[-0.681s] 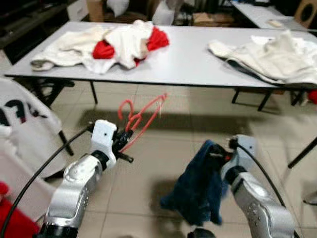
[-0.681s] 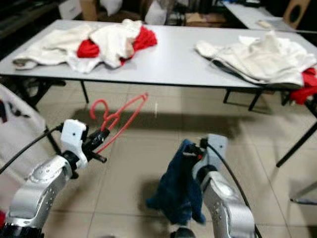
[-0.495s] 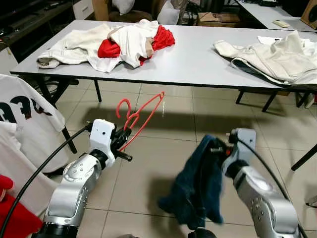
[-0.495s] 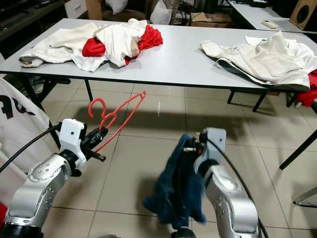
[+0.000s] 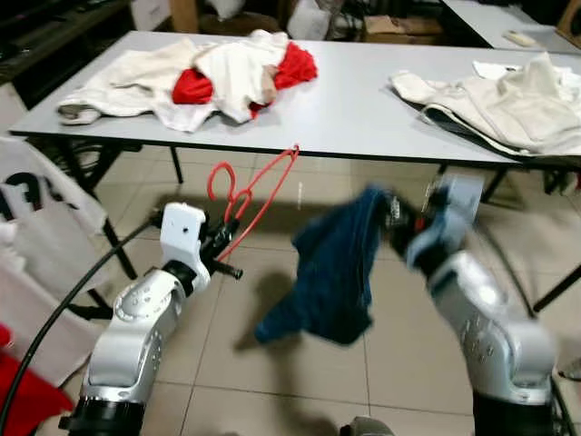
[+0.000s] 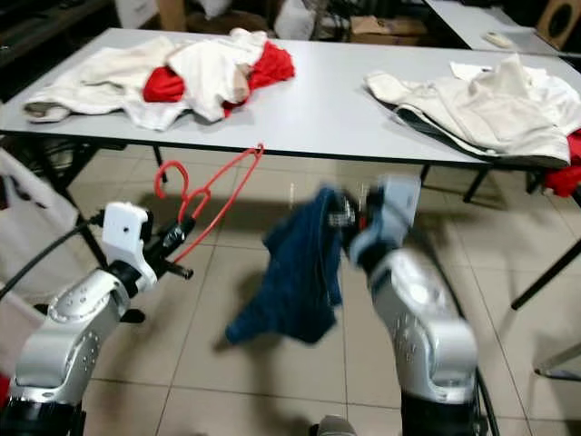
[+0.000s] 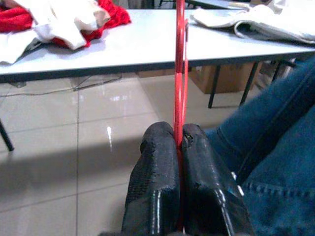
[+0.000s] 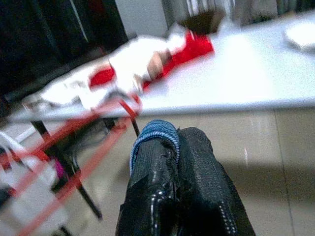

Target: Hang hanger

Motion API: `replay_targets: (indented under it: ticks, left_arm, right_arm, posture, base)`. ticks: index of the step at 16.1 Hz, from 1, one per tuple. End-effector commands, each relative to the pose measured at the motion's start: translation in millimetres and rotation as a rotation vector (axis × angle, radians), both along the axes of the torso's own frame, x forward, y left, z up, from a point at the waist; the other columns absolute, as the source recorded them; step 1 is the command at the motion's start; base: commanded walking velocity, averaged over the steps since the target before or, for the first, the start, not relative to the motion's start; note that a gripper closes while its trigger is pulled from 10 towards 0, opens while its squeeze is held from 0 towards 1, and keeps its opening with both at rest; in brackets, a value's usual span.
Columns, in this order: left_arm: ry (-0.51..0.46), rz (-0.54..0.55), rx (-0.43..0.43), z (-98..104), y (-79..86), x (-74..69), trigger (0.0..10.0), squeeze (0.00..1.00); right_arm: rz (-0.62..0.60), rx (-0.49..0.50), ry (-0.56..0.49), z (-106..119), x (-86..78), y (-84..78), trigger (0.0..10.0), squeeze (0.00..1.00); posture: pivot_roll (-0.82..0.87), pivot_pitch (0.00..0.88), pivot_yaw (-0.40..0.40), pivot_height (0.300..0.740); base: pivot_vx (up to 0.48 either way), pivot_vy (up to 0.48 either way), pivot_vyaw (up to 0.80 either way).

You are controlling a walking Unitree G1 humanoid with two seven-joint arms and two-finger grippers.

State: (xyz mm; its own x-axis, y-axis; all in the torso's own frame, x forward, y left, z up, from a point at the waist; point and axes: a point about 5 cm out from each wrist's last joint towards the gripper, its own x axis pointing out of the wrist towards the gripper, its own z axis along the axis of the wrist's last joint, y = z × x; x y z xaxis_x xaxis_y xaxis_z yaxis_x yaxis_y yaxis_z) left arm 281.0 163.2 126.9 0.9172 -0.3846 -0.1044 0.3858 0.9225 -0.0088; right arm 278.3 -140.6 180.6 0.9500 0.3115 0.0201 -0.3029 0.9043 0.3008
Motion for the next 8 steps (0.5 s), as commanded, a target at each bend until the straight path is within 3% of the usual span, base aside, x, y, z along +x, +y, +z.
replay_targets:
  ticks: [1,5,8]
  left_arm:
    - [-0.040,0.011,-0.009,13,2.4,4.1,10.0,0.00]
    - [-0.073,0.039,-0.039,23,5.5,6.5,10.0,0.00]
    - [-0.073,0.053,-0.039,22,8.3,5.1,10.0,0.00]
  right_arm:
    - [0.017,0.028,-0.046,13,-0.4,1.1,10.0,0.00]
    - [0.069,0.068,-0.113,36,0.9,7.9,10.0,0.00]
    - [0.120,0.050,-0.086,30,-1.2,15.9,10.0,0.00]
  posture:
    - [-0.06,0.000,0.022,0.705]
    - [-0.06,0.000,0.012,0.705]
    - [-0.05,0.000,0.006,0.705]
  base:
    - [0.330,0.000,0.00]
    - [0.338,0.000,0.00]
    - [0.337,0.000,-0.56]
